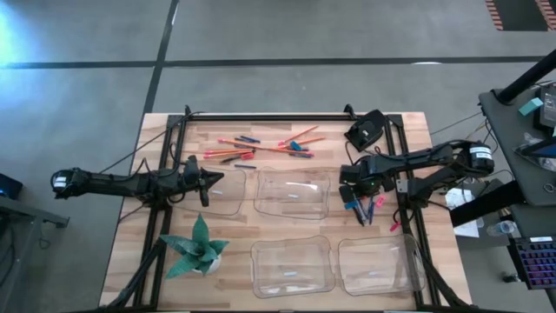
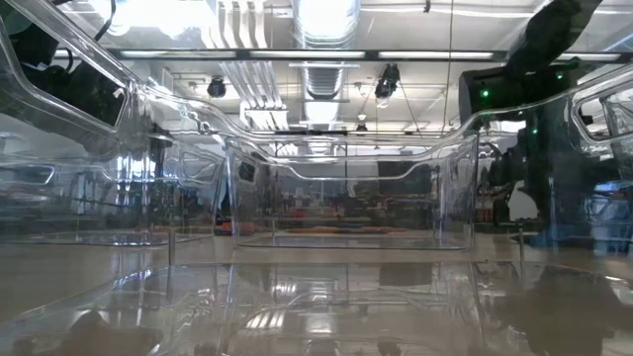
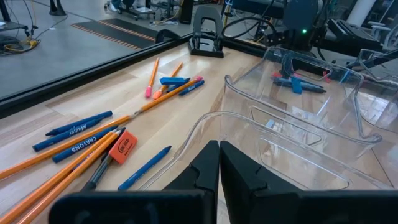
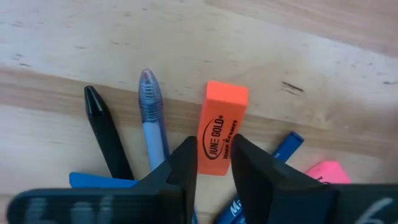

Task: Sort crayons/erasers/pens/pencils in bins
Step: Put the orange eraser into the bottom right transparent bin

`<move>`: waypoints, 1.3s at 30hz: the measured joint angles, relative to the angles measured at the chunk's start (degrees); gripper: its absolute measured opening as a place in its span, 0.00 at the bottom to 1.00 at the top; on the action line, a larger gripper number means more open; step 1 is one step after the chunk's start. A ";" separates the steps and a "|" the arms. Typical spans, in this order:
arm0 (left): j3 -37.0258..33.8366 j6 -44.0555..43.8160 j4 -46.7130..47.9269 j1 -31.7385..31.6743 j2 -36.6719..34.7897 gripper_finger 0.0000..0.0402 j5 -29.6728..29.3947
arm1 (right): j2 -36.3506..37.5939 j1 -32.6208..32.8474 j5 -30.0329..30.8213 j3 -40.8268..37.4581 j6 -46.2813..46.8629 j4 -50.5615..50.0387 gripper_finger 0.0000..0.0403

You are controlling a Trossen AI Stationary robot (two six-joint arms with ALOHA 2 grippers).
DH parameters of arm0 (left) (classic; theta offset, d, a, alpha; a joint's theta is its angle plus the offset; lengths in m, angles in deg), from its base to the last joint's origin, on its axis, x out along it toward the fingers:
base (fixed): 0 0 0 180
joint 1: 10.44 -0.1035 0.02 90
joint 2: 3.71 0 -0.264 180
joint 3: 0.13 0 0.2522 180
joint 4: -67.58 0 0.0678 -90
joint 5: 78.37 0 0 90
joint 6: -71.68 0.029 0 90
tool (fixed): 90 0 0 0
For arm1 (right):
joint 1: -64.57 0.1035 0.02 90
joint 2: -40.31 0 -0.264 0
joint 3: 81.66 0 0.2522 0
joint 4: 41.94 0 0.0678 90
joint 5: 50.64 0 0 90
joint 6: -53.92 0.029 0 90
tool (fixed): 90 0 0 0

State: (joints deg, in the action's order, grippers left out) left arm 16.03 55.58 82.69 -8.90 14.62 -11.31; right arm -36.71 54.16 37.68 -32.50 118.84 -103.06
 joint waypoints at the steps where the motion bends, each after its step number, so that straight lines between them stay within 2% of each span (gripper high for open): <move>1: -0.02 -0.01 -0.01 0.00 0.01 0.00 0.02 | 0.00 0.00 0.27 0.00 -0.42 -0.04 0.16; 9: 0.00 -0.01 -0.01 0.00 0.01 0.00 0.00 | 1.97 0.02 1.57 0.47 -2.41 -0.68 0.18; 14: -0.01 -0.01 0.00 0.02 0.02 0.00 0.02 | 4.76 -0.20 10.63 1.15 -3.04 -1.49 0.17; 21: 0.00 0.00 0.00 0.02 0.02 0.00 0.02 | 9.26 -0.06 16.69 3.80 -4.84 -3.12 0.18; 26: 0.00 0.00 0.00 0.00 0.02 0.00 0.00 | 12.65 1.64 18.48 6.88 -5.57 -3.33 0.18; 29: -0.01 -0.02 -0.01 0.00 0.00 0.00 0.01 | 14.44 5.66 15.84 8.73 -2.85 -3.33 0.18; 33: -0.01 -0.01 0.00 0.00 0.02 0.00 0.01 | 16.07 15.30 13.61 11.59 6.15 -3.32 0.18; 39: 0.00 -0.02 0.00 0.00 0.00 0.00 0.00 | 14.21 33.32 17.75 17.59 23.95 -3.82 0.18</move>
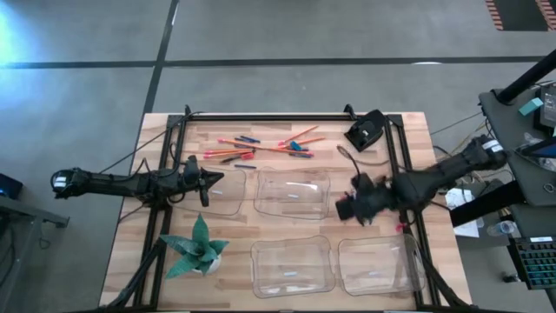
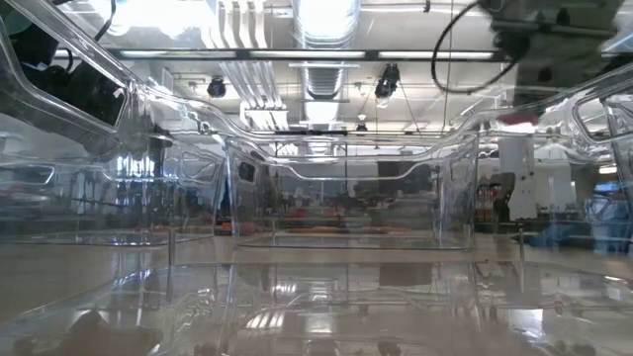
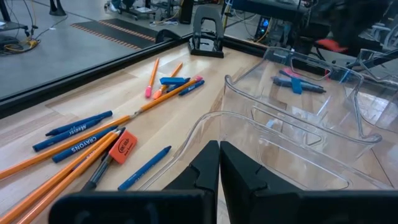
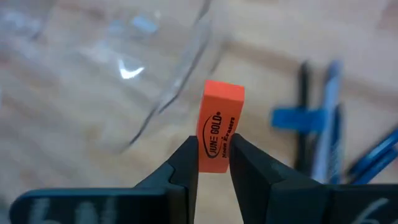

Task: Sort crayons/erasers/pens/pencils in bins
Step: Put the orange eraser into the bottom right transparent bin

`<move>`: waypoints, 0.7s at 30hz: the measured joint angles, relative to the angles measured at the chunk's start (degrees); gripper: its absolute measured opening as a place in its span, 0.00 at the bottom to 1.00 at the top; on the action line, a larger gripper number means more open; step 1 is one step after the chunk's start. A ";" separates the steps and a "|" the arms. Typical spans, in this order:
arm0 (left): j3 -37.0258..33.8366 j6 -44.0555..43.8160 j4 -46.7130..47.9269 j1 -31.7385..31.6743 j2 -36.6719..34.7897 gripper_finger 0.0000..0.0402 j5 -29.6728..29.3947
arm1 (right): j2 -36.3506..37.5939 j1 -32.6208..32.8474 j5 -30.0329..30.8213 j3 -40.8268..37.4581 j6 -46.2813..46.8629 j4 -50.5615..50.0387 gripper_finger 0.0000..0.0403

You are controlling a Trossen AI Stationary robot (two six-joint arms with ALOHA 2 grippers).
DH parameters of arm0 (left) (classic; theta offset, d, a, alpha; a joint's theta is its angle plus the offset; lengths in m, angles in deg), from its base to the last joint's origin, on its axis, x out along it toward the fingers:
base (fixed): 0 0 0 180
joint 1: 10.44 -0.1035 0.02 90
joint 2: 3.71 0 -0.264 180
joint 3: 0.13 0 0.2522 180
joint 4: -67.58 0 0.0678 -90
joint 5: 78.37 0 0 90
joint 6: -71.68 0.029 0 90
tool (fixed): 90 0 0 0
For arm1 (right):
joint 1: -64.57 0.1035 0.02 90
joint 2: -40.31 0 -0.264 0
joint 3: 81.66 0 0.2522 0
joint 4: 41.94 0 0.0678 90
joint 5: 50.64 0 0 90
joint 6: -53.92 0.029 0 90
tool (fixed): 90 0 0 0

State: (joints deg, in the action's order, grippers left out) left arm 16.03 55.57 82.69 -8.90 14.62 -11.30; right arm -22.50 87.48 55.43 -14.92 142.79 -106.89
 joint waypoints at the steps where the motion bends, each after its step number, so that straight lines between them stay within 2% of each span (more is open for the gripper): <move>1: -0.01 0.00 0.00 0.02 0.01 0.00 0.02 | -0.87 2.76 1.19 1.37 2.83 -0.82 0.18; 6: -0.01 0.02 0.00 0.01 0.02 0.00 0.00 | -6.42 13.28 4.98 10.74 15.07 -11.10 0.18; 9: 0.00 0.00 0.00 0.01 0.02 0.00 0.00 | -10.60 18.50 2.45 16.70 18.85 -15.68 0.18; 16: 0.00 0.00 0.00 0.02 0.02 0.00 0.01 | -21.33 27.14 -0.33 26.72 29.01 -17.35 0.18; 18: -0.01 0.02 -0.01 0.00 0.01 0.00 0.02 | -23.81 28.39 -3.36 27.97 33.01 -19.18 0.17; 21: -0.02 0.00 -0.02 0.00 0.00 0.00 0.02 | -26.68 29.78 -11.20 28.25 37.01 -19.68 0.17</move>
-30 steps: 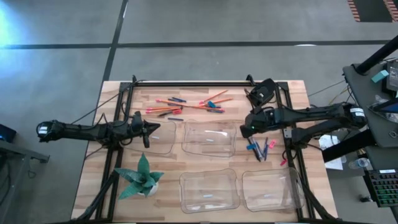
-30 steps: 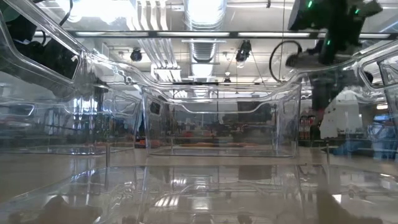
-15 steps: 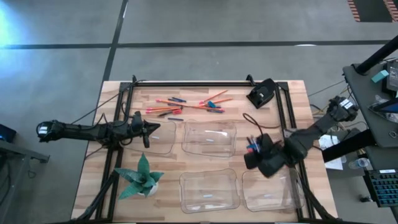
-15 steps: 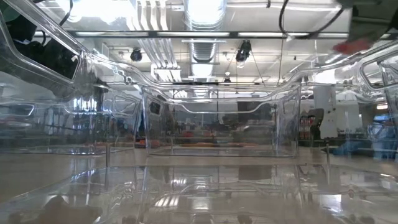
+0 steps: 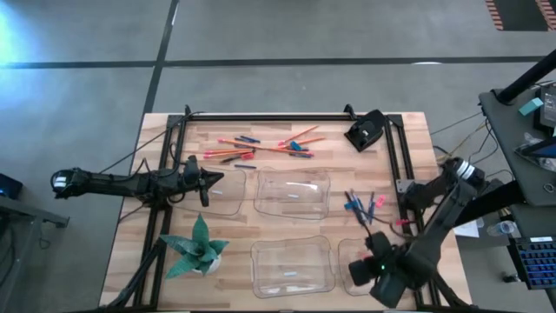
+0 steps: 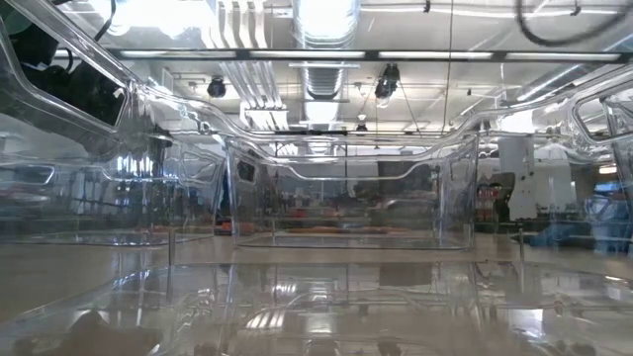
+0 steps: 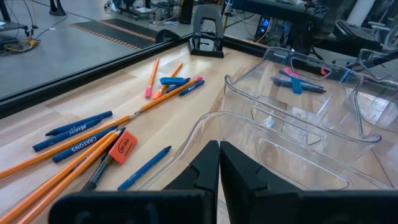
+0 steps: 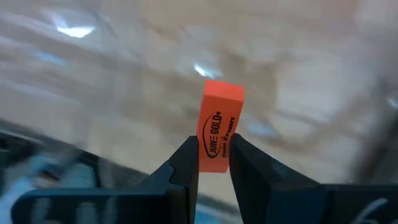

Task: Sort crayons/erasers/pens/pencils in bins
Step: Put the orange eraser into the bottom right transparent bin

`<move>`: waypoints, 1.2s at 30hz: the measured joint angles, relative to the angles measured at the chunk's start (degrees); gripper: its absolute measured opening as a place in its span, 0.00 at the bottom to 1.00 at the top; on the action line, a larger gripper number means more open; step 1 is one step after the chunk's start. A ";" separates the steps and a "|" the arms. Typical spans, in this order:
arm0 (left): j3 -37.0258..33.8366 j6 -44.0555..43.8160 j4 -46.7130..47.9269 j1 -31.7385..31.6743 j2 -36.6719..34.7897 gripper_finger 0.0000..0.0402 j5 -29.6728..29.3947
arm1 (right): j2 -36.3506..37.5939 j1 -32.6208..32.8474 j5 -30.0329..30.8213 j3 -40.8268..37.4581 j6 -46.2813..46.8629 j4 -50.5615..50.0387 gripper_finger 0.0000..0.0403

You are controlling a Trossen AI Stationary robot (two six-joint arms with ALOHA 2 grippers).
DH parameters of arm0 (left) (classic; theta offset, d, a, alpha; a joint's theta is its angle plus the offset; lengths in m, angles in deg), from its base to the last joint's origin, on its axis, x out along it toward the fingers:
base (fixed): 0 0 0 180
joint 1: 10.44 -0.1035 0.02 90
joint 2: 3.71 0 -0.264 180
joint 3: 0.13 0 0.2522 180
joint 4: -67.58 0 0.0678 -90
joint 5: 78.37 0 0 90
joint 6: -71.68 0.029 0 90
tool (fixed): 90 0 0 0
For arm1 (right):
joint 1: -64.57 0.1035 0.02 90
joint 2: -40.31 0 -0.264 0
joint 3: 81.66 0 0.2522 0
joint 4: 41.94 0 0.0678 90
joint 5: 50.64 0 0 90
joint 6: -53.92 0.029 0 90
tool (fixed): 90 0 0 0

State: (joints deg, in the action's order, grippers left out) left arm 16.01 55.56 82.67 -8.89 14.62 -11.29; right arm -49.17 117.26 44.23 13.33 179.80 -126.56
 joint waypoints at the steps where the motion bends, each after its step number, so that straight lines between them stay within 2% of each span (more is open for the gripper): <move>1: 0.02 0.00 0.02 0.00 0.02 0.00 -0.01 | -0.71 0.32 -2.30 -0.29 0.95 0.08 0.17; 4: 0.00 0.00 0.02 0.00 0.02 0.00 0.00 | -2.24 0.74 -6.70 -1.82 2.58 -0.12 0.18; 7: 0.01 0.02 0.02 0.02 0.01 0.00 0.00 | -2.61 0.66 -8.35 -3.77 2.56 0.08 0.17; 15: 0.01 0.00 0.02 0.01 0.00 0.00 -0.01 | -1.32 0.67 -8.49 -10.95 2.54 2.45 0.17; 21: 0.00 0.00 0.02 0.00 0.00 0.00 -0.02 | -1.39 0.45 -8.31 -17.98 -0.73 12.23 0.17; 24: 0.02 0.00 0.02 0.00 0.01 0.00 -0.02 | -1.39 0.23 -8.09 -21.08 -0.90 14.05 0.17; 31: 0.02 0.02 0.02 0.02 0.00 0.00 -0.02 | -1.35 0.26 -8.02 -23.94 -1.01 15.06 0.18; 36: 0.02 0.00 0.02 0.00 0.02 0.00 -0.02 | -1.35 0.26 -8.04 -24.31 -3.14 15.96 0.24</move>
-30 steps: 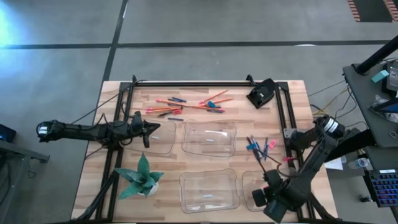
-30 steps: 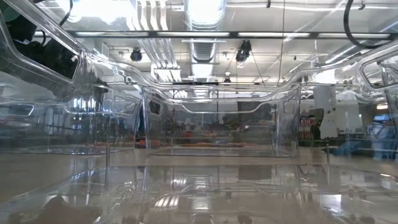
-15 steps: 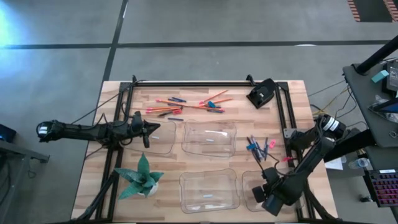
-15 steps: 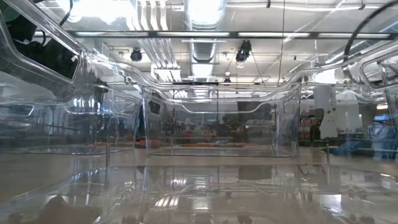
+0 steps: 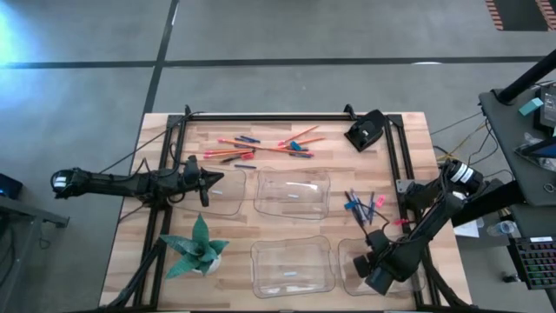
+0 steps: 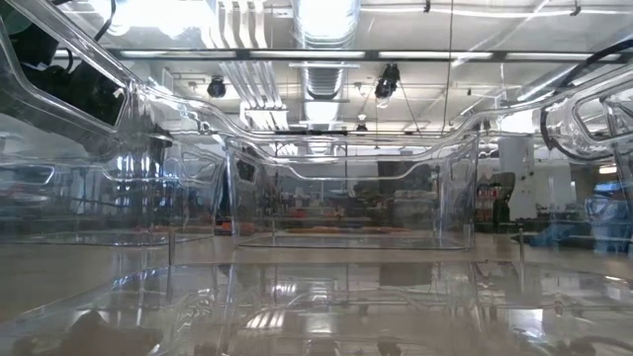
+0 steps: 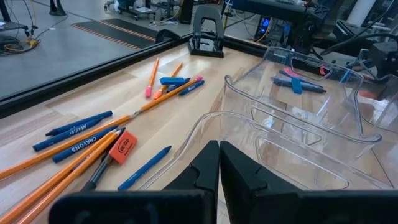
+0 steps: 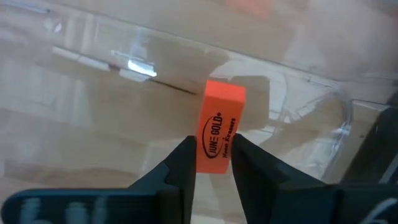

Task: Sort crayons/erasers/pens/pencils in bins
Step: Put the orange eraser into the bottom right transparent bin, then put the gray pen into the top right transparent bin

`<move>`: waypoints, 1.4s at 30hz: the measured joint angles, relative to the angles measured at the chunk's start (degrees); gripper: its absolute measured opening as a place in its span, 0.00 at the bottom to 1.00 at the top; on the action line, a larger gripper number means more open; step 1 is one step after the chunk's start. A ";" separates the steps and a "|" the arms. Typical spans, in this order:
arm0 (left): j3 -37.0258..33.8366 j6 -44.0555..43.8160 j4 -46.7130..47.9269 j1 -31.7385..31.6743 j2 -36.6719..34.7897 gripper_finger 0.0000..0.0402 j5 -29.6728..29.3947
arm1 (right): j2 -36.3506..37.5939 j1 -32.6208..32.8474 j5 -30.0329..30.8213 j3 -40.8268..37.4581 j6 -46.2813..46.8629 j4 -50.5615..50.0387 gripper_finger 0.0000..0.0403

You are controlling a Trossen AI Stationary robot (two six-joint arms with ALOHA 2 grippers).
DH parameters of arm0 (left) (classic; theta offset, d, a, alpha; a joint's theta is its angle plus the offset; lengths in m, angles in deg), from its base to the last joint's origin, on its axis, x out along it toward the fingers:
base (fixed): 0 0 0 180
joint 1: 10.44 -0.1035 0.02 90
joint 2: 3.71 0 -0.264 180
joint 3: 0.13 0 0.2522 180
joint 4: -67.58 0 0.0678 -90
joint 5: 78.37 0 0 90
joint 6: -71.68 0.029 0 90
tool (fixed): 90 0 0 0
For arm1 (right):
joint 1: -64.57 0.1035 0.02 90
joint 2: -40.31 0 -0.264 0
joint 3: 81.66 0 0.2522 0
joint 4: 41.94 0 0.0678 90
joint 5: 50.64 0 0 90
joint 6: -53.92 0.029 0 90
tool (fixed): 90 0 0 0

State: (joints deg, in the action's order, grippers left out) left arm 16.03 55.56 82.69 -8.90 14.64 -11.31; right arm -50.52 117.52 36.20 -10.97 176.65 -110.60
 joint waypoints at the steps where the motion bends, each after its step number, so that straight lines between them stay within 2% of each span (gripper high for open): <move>1: -0.01 0.00 0.00 0.00 0.00 0.00 0.00 | 0.00 0.00 -0.07 0.00 -0.42 0.01 0.26; 8: 0.00 0.01 0.00 0.01 0.00 0.00 0.01 | 0.89 -0.01 -0.43 3.07 -2.81 -1.29 0.40; 13: 0.00 0.02 0.00 0.00 -0.02 0.00 0.00 | 3.00 -0.09 0.73 9.06 -2.98 -9.36 0.44; 15: -0.01 0.01 0.00 0.02 0.00 0.00 0.02 | 4.00 -0.07 3.54 12.03 -2.82 -14.24 0.45; 20: -0.01 0.01 0.00 0.01 -0.02 0.00 0.01 | 6.13 -0.43 18.07 16.82 -0.74 -28.86 0.45; 22: -0.01 0.00 0.00 0.01 0.00 0.00 0.01 | 7.15 -1.51 21.78 16.94 0.67 -34.27 0.45; 34: 0.00 0.02 0.00 0.00 0.00 0.00 0.00 | 21.31 -18.89 22.22 1.04 -13.00 -31.47 0.45; 42: -0.02 0.01 0.00 0.00 0.00 0.00 0.01 | 29.91 -28.32 22.07 -9.90 -23.85 -14.20 0.45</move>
State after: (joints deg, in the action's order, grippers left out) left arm 16.01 55.57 82.69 -8.90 14.64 -11.30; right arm -20.61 89.20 58.26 -20.88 152.80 -124.80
